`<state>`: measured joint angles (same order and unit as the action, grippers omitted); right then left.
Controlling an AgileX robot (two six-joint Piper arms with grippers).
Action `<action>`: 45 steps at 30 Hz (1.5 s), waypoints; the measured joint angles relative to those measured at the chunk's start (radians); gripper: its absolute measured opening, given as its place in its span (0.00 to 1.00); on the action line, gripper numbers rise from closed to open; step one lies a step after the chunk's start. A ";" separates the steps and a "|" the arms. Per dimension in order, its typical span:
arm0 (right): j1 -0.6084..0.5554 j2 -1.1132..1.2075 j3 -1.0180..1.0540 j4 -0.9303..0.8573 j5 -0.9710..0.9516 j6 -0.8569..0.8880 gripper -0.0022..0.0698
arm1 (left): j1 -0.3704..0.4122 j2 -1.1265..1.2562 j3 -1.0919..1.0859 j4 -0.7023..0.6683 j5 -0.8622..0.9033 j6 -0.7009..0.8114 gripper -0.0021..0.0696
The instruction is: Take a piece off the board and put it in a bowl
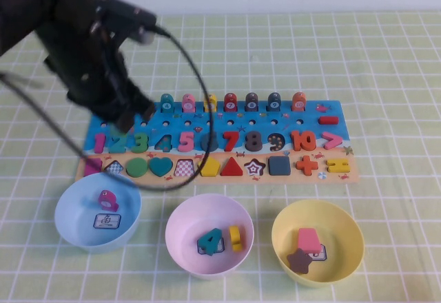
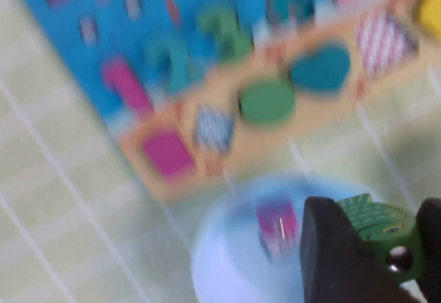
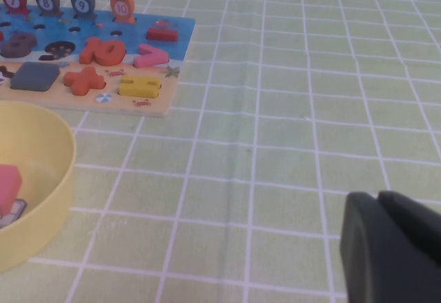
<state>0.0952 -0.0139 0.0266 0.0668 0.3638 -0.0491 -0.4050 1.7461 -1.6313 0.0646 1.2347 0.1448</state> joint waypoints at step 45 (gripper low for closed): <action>0.001 0.000 0.000 0.000 0.002 0.000 0.01 | 0.104 -0.111 0.686 -0.142 -0.495 0.089 0.31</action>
<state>0.0966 -0.0139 0.0266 0.0668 0.3654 -0.0491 -0.3009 1.6352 -0.9458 -0.0771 0.7397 0.2342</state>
